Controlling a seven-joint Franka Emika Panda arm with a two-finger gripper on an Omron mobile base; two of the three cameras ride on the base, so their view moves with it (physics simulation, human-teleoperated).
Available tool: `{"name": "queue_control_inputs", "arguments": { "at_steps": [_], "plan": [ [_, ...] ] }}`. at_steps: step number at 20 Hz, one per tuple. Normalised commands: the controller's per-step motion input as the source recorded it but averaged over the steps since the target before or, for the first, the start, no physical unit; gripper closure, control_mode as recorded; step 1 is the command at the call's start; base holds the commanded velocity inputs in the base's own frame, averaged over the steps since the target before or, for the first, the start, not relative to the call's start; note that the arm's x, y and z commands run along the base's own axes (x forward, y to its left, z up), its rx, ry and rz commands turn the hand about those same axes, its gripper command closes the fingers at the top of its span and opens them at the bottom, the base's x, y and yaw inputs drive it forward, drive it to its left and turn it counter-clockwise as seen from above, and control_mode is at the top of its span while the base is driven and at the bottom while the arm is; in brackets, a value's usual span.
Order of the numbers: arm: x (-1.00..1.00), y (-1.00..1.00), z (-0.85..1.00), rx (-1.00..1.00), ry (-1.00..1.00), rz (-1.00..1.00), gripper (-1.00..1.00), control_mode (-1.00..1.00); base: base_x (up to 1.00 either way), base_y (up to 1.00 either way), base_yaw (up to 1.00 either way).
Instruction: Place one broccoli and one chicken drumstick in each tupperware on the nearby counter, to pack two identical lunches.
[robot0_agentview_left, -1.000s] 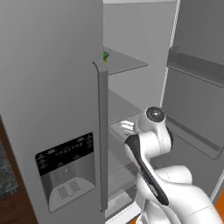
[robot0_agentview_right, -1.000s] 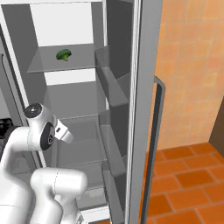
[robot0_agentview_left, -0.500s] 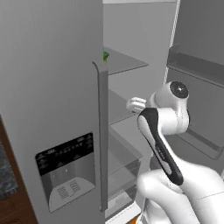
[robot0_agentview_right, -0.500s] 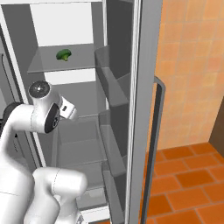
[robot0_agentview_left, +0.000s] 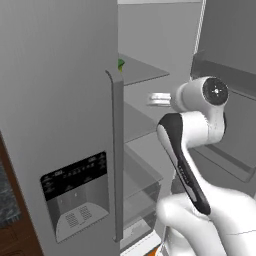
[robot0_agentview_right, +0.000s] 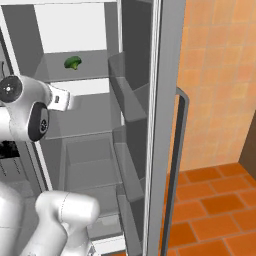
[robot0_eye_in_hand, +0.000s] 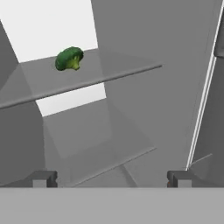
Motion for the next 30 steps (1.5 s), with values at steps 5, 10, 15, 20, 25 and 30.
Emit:
{"name": "queue_control_inputs", "arguments": {
  "at_steps": [5, 10, 15, 20, 25, 30],
  "plan": [
    [0.06, -0.04, 1.00, 0.00, 0.00, 0.24, -1.00, -1.00, 0.00, 0.00, 0.00],
    [0.87, 0.00, 0.80, 0.02, 0.03, 0.20, -1.00, -1.00, 0.00, 0.00, 0.00],
    [0.62, 0.36, -0.15, 0.00, -0.02, 0.02, -1.00, -1.00, 0.00, 0.00, 0.00],
    [0.87, 0.56, -0.17, 0.00, 0.04, 0.00, -1.00, -1.00, 0.00, 0.00, 0.00],
    [0.73, 0.40, -0.05, 0.01, 0.04, -0.01, -1.00, -1.00, 0.00, 0.00, 0.00],
    [0.52, 0.17, -0.22, 0.00, 0.10, -0.05, -1.00, -1.00, 0.00, 0.00, 0.00]
  ]
}}
